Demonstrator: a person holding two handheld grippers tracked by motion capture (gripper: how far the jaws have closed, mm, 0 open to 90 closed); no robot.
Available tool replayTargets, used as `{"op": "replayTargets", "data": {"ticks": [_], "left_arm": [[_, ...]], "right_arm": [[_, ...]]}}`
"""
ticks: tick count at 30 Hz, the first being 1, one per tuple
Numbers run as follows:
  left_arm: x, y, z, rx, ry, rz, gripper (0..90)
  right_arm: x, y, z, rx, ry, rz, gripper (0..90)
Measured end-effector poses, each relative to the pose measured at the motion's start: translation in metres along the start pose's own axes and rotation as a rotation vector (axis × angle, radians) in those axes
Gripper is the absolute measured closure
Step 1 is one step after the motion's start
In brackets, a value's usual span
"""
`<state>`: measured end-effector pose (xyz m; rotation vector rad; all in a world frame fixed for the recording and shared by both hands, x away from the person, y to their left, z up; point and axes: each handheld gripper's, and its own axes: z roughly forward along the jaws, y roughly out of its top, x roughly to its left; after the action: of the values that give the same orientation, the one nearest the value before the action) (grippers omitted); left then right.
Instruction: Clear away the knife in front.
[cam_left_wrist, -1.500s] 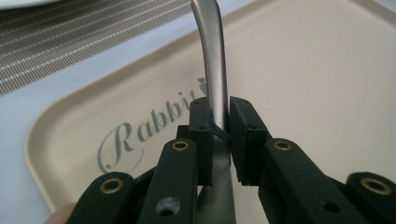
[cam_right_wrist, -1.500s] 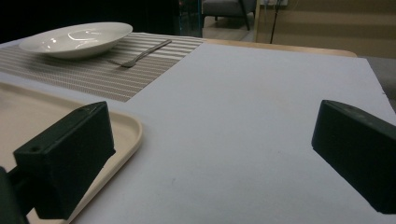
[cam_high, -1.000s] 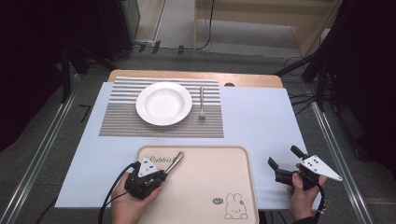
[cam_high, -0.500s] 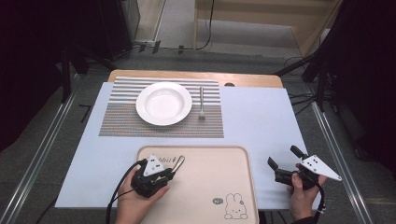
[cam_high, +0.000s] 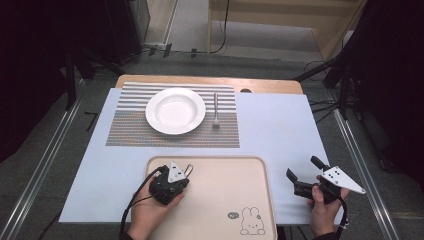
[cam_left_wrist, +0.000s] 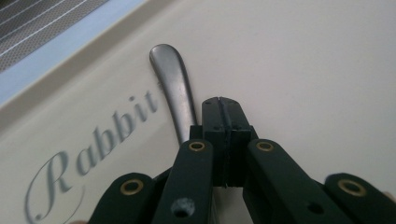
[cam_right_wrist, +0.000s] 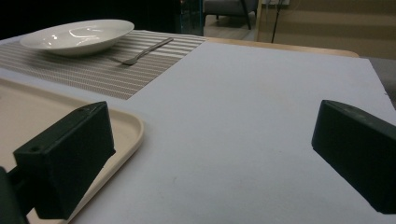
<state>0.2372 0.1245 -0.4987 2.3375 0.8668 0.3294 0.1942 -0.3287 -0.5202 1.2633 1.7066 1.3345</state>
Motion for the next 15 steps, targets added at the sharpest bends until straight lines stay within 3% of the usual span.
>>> {"op": "replayTargets", "data": {"ticks": [9, 15], "left_arm": [[0.021, -0.018, -0.015, -0.006, 0.044, -0.046, 90.0], [0.034, -0.03, -0.023, -0.025, 0.037, -0.088, 90.0]], "right_arm": [[0.002, 0.0, 0.001, 0.009, -0.003, -0.012, 0.0], [0.003, 0.0, 0.002, 0.012, -0.002, -0.021, 0.0]]}}
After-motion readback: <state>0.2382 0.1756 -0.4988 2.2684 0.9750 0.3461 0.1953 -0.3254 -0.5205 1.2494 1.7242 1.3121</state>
